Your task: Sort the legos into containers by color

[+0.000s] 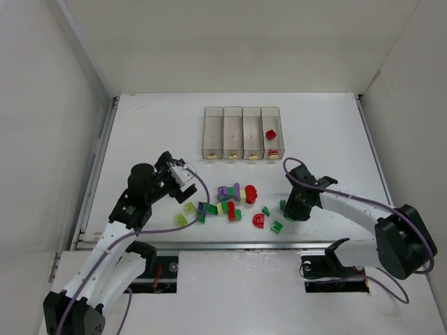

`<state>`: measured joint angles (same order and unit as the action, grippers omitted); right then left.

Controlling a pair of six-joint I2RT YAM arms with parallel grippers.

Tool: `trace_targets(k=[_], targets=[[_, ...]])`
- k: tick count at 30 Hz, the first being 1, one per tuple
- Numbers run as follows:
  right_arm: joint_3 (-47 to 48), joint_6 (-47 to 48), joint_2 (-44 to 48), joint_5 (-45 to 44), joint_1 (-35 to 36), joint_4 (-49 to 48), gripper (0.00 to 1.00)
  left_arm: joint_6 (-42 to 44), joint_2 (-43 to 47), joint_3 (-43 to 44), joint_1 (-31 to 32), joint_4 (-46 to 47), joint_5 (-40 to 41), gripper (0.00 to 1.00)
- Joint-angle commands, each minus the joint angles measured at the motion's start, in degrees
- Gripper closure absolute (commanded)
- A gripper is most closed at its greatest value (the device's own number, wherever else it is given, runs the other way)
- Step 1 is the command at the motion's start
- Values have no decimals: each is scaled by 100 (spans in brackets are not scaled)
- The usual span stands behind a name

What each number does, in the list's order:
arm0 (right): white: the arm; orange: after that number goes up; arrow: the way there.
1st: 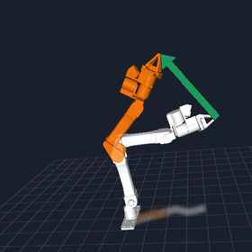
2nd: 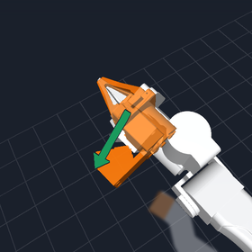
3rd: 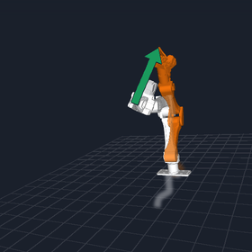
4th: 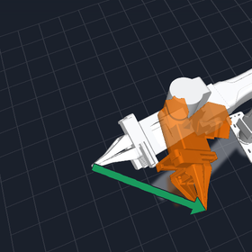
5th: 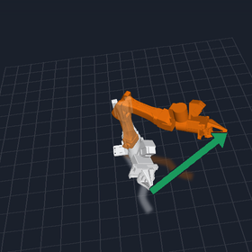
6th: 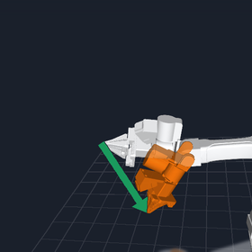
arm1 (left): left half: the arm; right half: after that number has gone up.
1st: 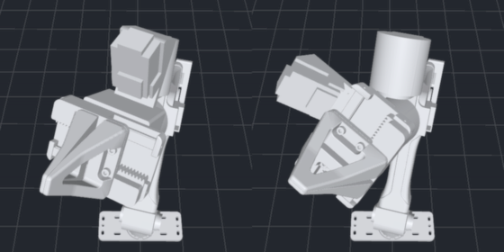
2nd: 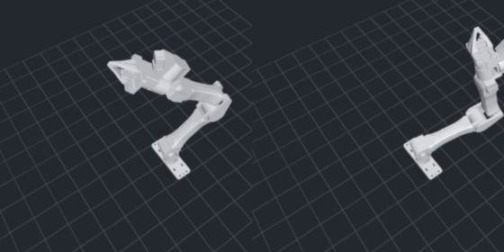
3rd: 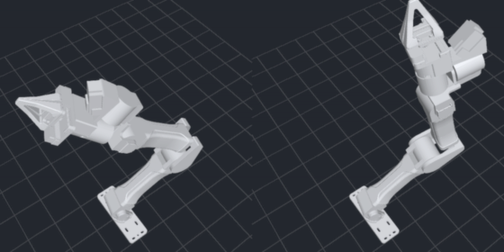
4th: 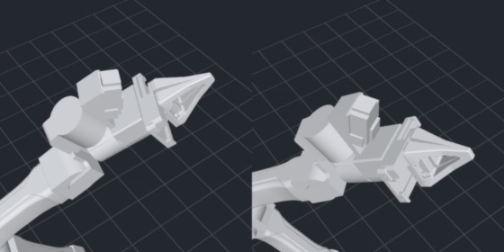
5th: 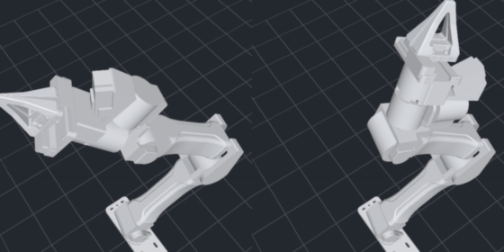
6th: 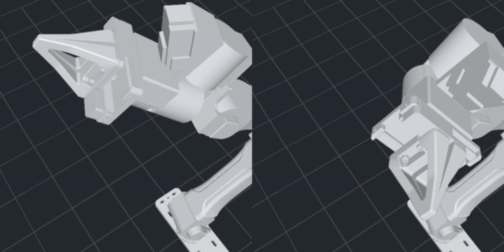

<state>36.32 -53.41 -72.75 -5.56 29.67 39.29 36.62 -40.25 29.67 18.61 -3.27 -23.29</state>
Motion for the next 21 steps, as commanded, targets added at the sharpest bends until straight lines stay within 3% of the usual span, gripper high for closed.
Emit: trace_targets(k=[1, 2, 3, 5, 11, 15, 16, 21], targets=[[244, 32, -46, -164, 48, -97, 65, 47, 96, 39, -24, 160, -18, 1], [244, 32, -46, -164, 48, -97, 72, 47, 96, 39, -24, 160, -18, 1], [244, 32, -46, -164, 48, -97, 89, 47, 96, 39, -24, 160, -18, 1], [323, 85, 23, -164, 100, 60, 100, 47, 96, 39, -24, 160, -18, 1], [1350, 75, 559, -1014, 872, 1229, 100, 47, 96, 39, -24, 107, -18, 1], [2607, 1286, 587, -1158, 944, 923, 100, -6, -27, 39, -24, 160, -18, 1], [2818, 1898, 308, -1158, 944, 610, 100, -6, -79, 39, -24, 221, -18, 1], [4416, 3115, -1414, -1106, 804, 1, 98, -6, -307, 100, -24, 73, -18, 1]])
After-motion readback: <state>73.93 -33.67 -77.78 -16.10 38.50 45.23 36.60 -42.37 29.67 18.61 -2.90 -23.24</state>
